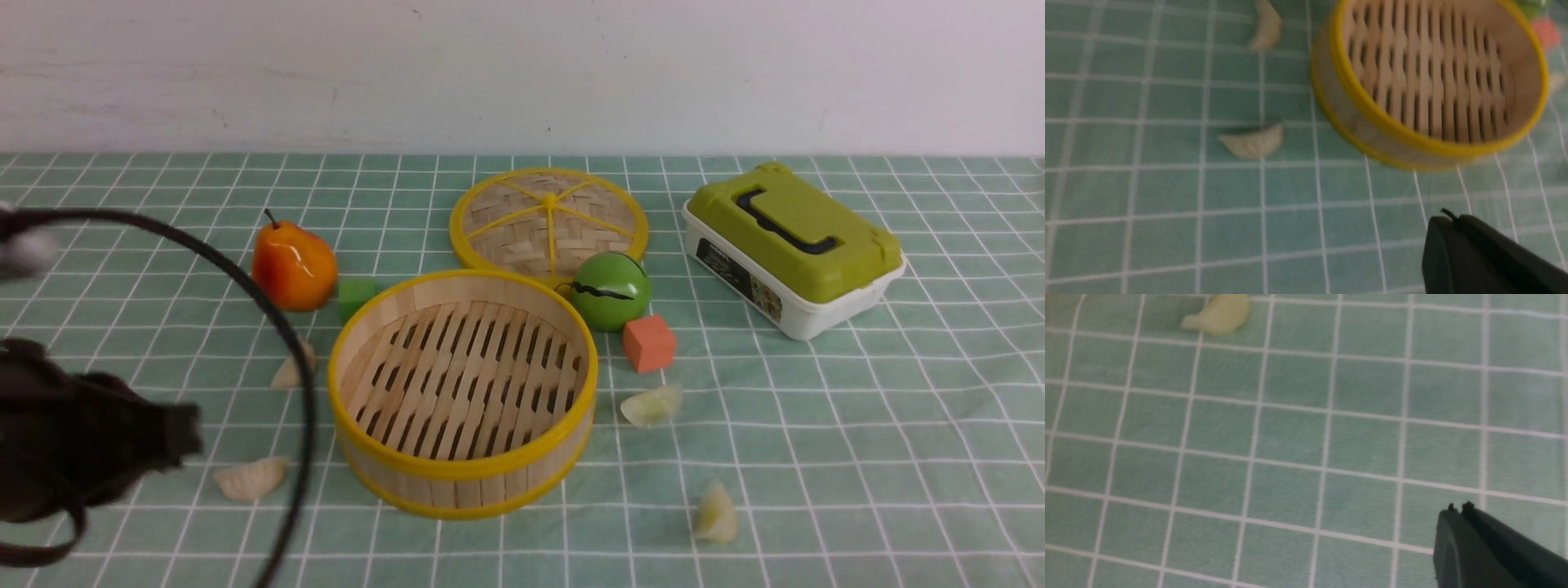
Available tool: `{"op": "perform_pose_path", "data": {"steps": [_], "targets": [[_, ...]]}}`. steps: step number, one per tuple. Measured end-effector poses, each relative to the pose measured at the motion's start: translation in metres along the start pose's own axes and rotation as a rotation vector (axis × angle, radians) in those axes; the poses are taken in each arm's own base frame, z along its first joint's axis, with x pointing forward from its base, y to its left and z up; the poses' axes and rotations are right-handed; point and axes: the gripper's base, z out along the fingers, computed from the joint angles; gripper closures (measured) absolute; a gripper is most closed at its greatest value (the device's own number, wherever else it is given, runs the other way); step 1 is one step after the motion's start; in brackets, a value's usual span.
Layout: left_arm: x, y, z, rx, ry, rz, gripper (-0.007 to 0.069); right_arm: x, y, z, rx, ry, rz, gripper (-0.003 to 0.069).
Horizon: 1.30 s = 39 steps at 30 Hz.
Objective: Put the dumplings into the steamer on the table with the blue tablecloth.
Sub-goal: 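Reach for and grasp a dumpling on the table with the left gripper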
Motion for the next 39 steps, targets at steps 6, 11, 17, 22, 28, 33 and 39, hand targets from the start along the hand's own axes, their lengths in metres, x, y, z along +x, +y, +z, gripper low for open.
{"op": "perform_pose_path", "data": {"steps": [6, 11, 17, 22, 28, 33, 39], "targets": [[-0.030, -0.001, 0.031, -0.010, 0.067, 0.050, 0.0638, -0.011, 0.010, 0.019, -0.093, 0.005, -0.097, 0.0663], [-0.099, 0.029, 0.069, -0.117, 0.077, -0.022, 0.0638, -0.011, 0.020, 0.029, -0.162, 0.048, -0.153, 0.0663], [-0.136, 0.045, 0.126, -0.150, 0.214, -0.030, 0.0638, -0.009, 0.026, 0.029, -0.187, 0.055, -0.209, 0.0663], [-0.153, 0.057, 0.173, -0.184, 0.279, 0.001, 0.0561, -0.008, 0.028, 0.029, -0.191, 0.060, -0.233, 0.0663], [-0.150, 0.071, 0.216, -0.204, 0.269, 0.008, 0.0339, -0.009, 0.028, 0.029, -0.190, 0.058, -0.234, 0.0662], [-0.137, 0.081, 0.246, -0.212, 0.297, 0.005, 0.0258, -0.010, 0.028, 0.029, -0.187, 0.053, -0.237, 0.0661], [-0.125, 0.087, 0.261, -0.218, 0.369, 0.005, 0.0394, -0.010, 0.028, 0.029, -0.185, 0.046, -0.235, 0.0661]]}}
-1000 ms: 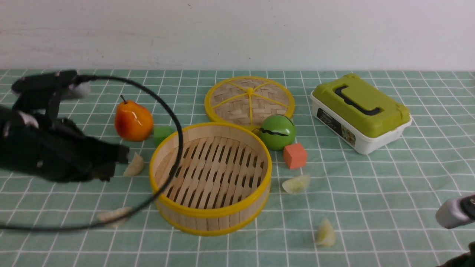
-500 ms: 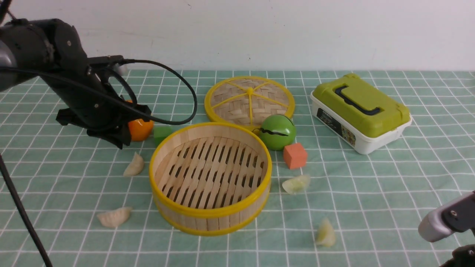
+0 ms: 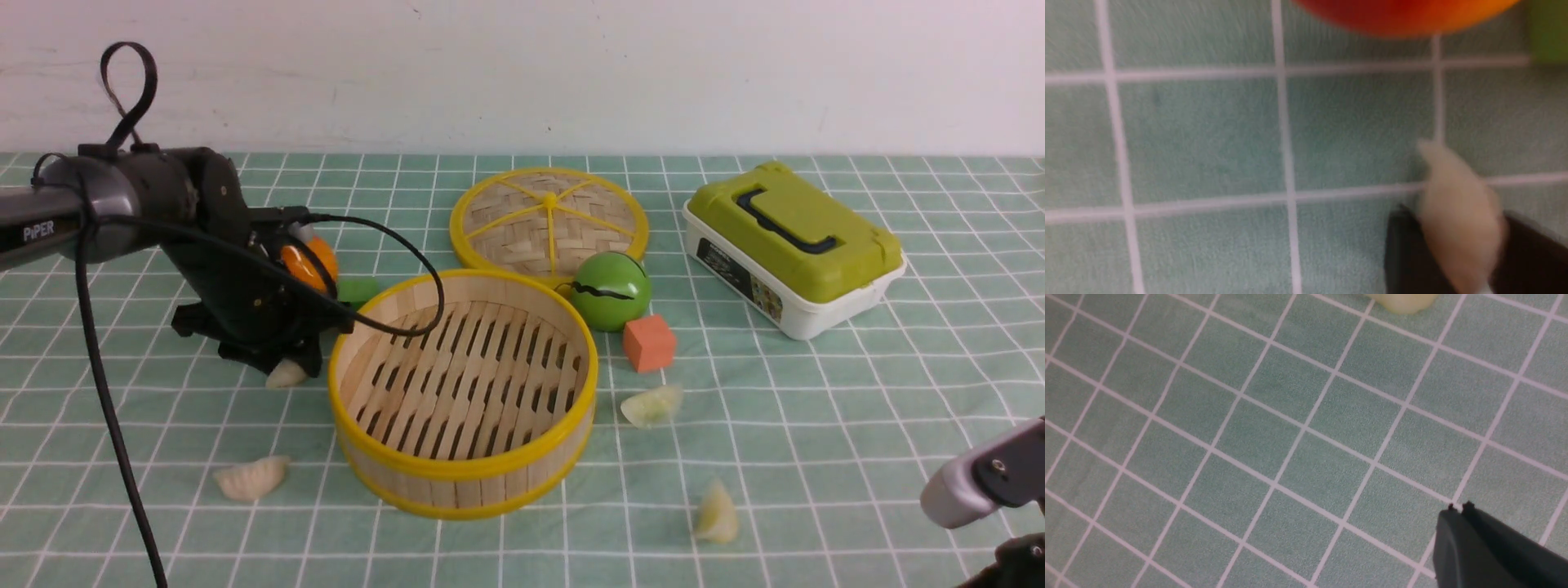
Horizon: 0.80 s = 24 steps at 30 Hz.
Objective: Put the dumplings into the steamer on the table with the blue tablecloth.
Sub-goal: 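Reach for and grasp a dumpling on the table with the left gripper, then place the dumpling into the bamboo steamer basket with the left gripper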
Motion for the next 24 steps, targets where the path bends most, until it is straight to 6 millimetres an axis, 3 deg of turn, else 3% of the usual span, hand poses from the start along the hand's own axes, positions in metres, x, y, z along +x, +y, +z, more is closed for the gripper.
{"op": "perform_pose_path", "data": {"steps": [2, 5, 7, 12, 14, 16, 20, 24], "targets": [[0.000, 0.000, -0.001, 0.001, 0.015, 0.007, 0.0440, 0.000, 0.000, 0.000, 0.001, -0.001, 0.000, 0.0661], [0.002, -0.001, -0.007, 0.003, 0.077, 0.009, 0.0433, 0.000, 0.000, 0.000, 0.001, -0.001, 0.000, 0.0661], [-0.001, -0.003, -0.021, 0.006, 0.101, 0.013, 0.0433, 0.000, 0.000, 0.000, -0.001, -0.003, 0.003, 0.0661], [-0.024, -0.019, -0.096, 0.109, -0.035, -0.023, 0.0433, -0.001, 0.000, 0.000, 0.000, -0.008, 0.006, 0.0660], [-0.027, -0.038, -0.139, 0.219, -0.129, -0.036, 0.0433, -0.001, 0.000, 0.000, 0.001, -0.012, 0.007, 0.0660], [-0.024, -0.059, -0.156, 0.275, -0.164, -0.003, 0.0433, -0.001, 0.000, 0.000, 0.002, -0.014, 0.007, 0.0660], [-0.019, -0.089, -0.148, 0.303, -0.150, 0.057, 0.0433, -0.002, 0.000, 0.000, 0.003, -0.019, 0.008, 0.0660], [-0.017, -0.112, -0.092, 0.237, -0.079, 0.091, 0.0433, -0.002, 0.000, 0.000, 0.001, -0.017, 0.010, 0.0660]]}}
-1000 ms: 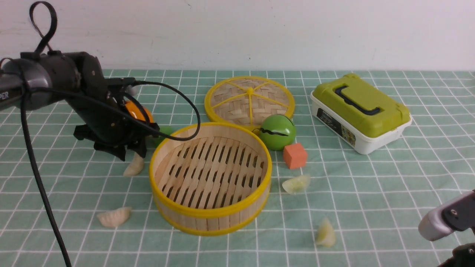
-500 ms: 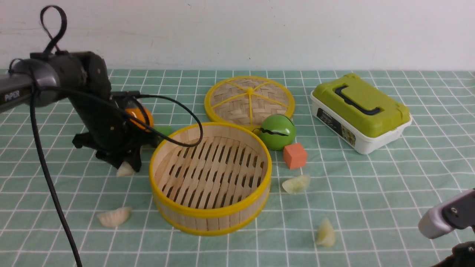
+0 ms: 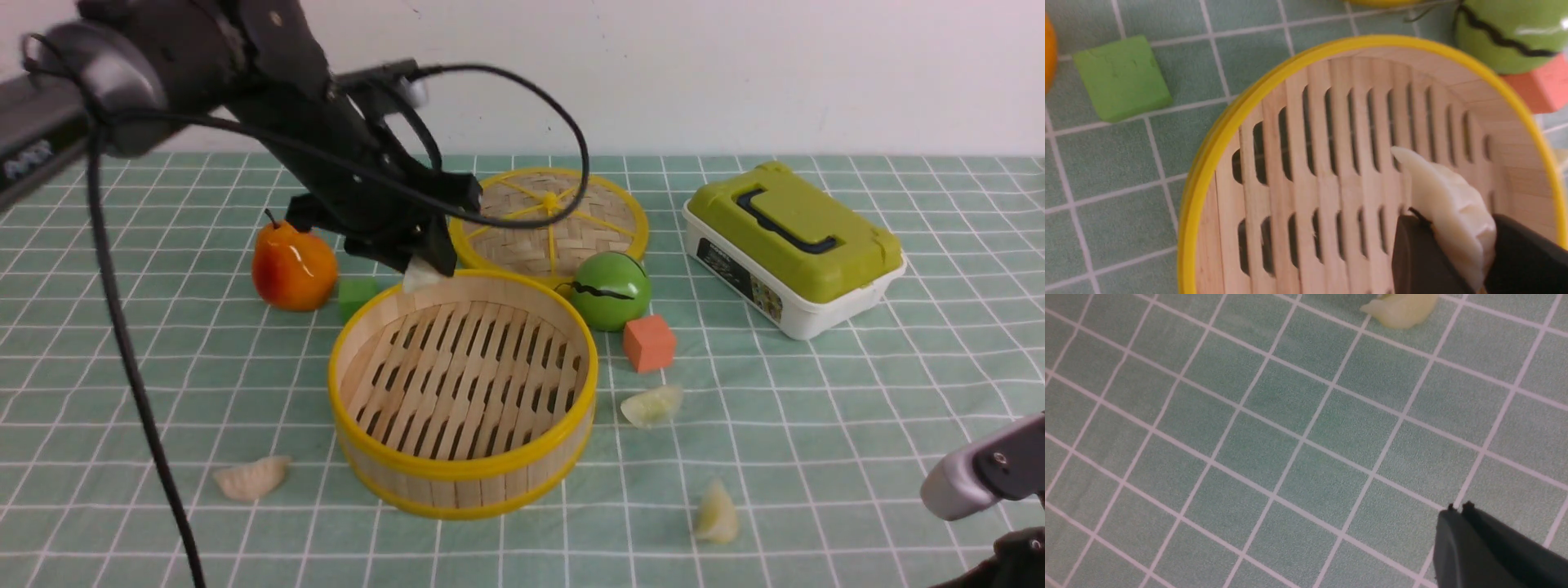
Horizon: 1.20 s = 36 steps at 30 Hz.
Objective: Put the dumplings into the steamer on the table with the blue tablecloth.
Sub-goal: 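Place the dumpling into the bamboo steamer basket with the left gripper, then reach for and grasp a dumpling on the table with the left gripper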
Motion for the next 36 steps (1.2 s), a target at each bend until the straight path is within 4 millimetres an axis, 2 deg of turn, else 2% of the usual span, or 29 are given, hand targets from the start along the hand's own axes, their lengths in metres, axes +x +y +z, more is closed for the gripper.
{"op": "perform_pose_path", "data": {"steps": [1, 3, 6, 12, 14, 17, 19, 20, 21, 22, 24, 25, 27, 29, 31, 34, 35, 36], "targets": [[0.001, 0.001, 0.005, -0.007, 0.009, -0.007, 0.0433, 0.000, 0.000, 0.000, 0.000, 0.000, 0.000, 0.0660], [0.004, 0.010, 0.033, -0.068, 0.043, -0.020, 0.0433, 0.000, 0.000, 0.000, -0.004, 0.001, 0.004, 0.0658], [0.007, 0.017, 0.052, -0.096, 0.069, -0.029, 0.0424, 0.000, 0.001, 0.000, -0.008, 0.001, 0.010, 0.0657], [0.012, 0.017, 0.058, -0.075, 0.129, -0.016, 0.0278, 0.000, 0.001, 0.000, -0.011, 0.000, 0.014, 0.0654], [0.013, 0.017, 0.057, -0.072, 0.141, -0.017, 0.0260, 0.000, 0.001, 0.000, -0.012, -0.001, 0.016, 0.0654], [0.016, 0.014, 0.045, -0.074, 0.177, -0.007, 0.0235, 0.000, 0.001, 0.000, -0.014, -0.002, 0.018, 0.0653], [0.015, 0.010, 0.019, -0.095, 0.169, 0.026, 0.0236, 0.000, 0.001, 0.000, -0.016, -0.003, 0.021, 0.0653], [0.015, 0.009, 0.005, -0.109, 0.157, 0.035, 0.0239, 0.000, 0.002, 0.000, -0.018, -0.002, 0.024, 0.0653], [0.014, 0.007, -0.019, -0.131, 0.126, 0.037, 0.0248, 0.000, 0.002, 0.000, -0.021, 0.000, 0.025, 0.0653], [0.014, 0.006, -0.024, -0.129, 0.116, 0.037, 0.0248, 0.000, 0.002, 0.000, -0.022, 0.001, 0.027, 0.0653], [0.019, 0.004, -0.081, -0.150, 0.021, 0.039, 0.0275, 0.001, 0.003, 0.000, -0.030, 0.012, 0.029, 0.0653], [0.025, 0.005, -0.100, -0.153, -0.005, 0.041, 0.0286, 0.001, 0.003, 0.000, -0.032, 0.013, 0.031, 0.0653], [0.038, 0.011, -0.119, -0.160, -0.014, 0.047, 0.0299, 0.001, 0.003, 0.000, -0.037, 0.016, 0.036, 0.0651], [0.054, 0.020, -0.126, -0.173, 0.005, 0.048, 0.0305, 0.001, 0.004, 0.000, -0.042, 0.014, 0.043, 0.0648], [0.070, 0.032, -0.117, -0.186, 0.032, 0.047, 0.0307, 0.001, 0.004, 0.000, -0.048, 0.012, 0.051, 0.0645], [0.098, 0.059, -0.076, -0.214, 0.116, 0.050, 0.0307, 0.001, 0.005, 0.000, -0.057, 0.015, 0.059, 0.0639], [0.099, 0.060, -0.074, -0.216, 0.120, 0.055, 0.0307, 0.001, 0.005, 0.000, -0.057, 0.015, 0.059, 0.0639], [0.107, 0.068, -0.061, -0.226, 0.141, 0.088, 0.0307, 0.001, 0.006, 0.000, -0.060, 0.018, 0.060, 0.0638]]}}
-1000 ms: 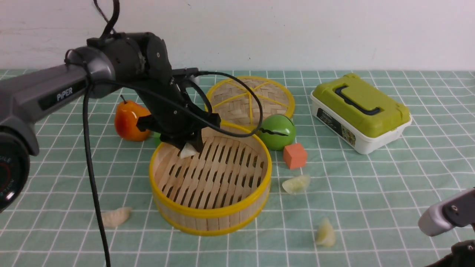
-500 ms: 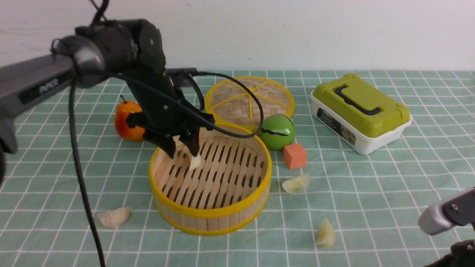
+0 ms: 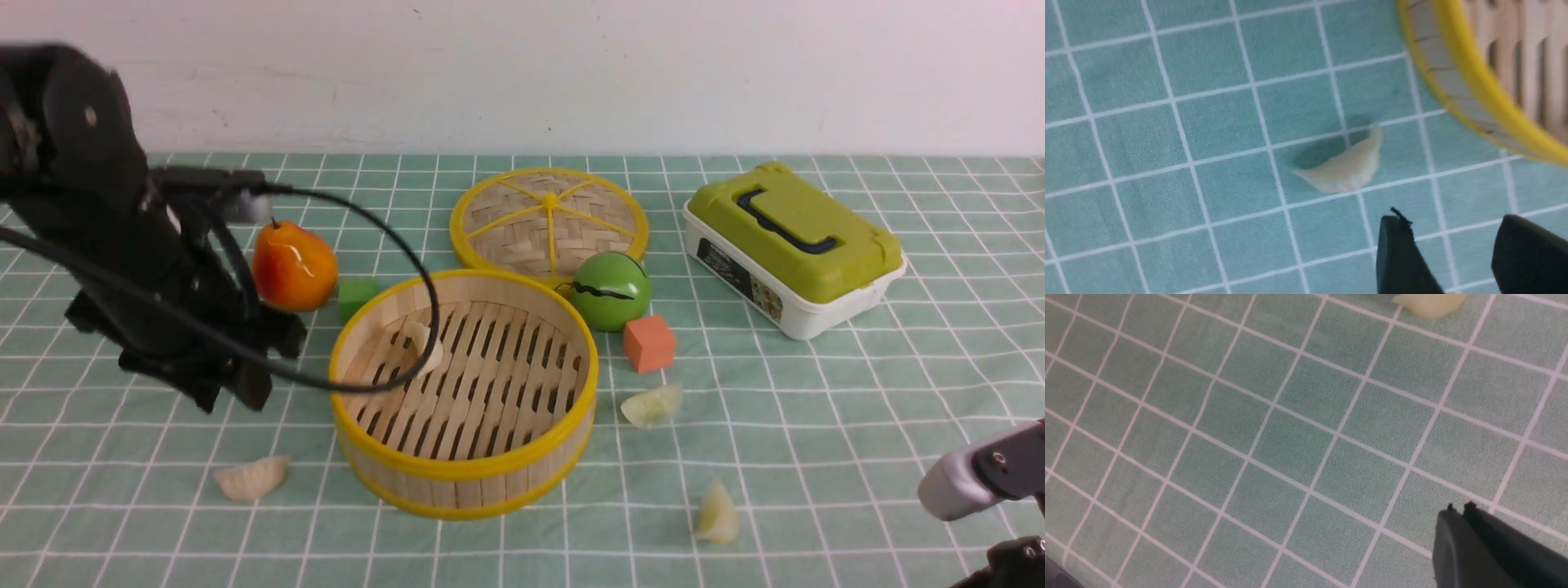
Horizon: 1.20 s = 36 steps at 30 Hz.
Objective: Put the dumplings into the steamer on the table with the blue tablecloth.
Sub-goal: 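Reach for and grasp a dumpling on the table with the left gripper, then place the dumpling into the bamboo steamer basket with the left gripper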
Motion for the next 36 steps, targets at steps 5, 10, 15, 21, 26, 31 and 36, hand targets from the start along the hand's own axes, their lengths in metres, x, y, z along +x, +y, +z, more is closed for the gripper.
{"op": "perform_pose_path", "data": {"steps": [5, 10, 15, 21, 26, 31, 36], "targets": [[0.005, 0.004, 0.043, -0.013, 0.012, 0.187, 0.0307, 0.000, 0.001, 0.000, -0.014, 0.005, 0.002, 0.0634], [0.001, 0.006, 0.074, -0.016, 0.033, 0.283, 0.0311, 0.000, 0.002, 0.000, -0.026, 0.001, -0.012, 0.0626], [0.004, 0.009, 0.101, -0.018, 0.098, 0.341, 0.0340, 0.000, 0.003, 0.000, -0.030, 0.001, -0.021, 0.0620], [0.003, 0.010, 0.102, -0.027, 0.110, 0.181, 0.0442, 0.000, 0.003, 0.000, -0.032, 0.000, -0.020, 0.0619], [0.000, 0.011, 0.090, -0.050, 0.181, 0.011, 0.0442, 0.000, 0.003, 0.000, -0.033, 0.000, -0.019, 0.0618], [-0.034, -0.010, 0.025, 0.056, 0.067, -0.077, 0.0442, 0.000, 0.003, 0.000, -0.032, -0.002, -0.020, 0.0612], [-0.067, -0.068, -0.022, 0.274, -0.156, -0.065, 0.0442, -0.002, 0.002, 0.000, -0.021, -0.022, -0.019, 0.0606]]}}
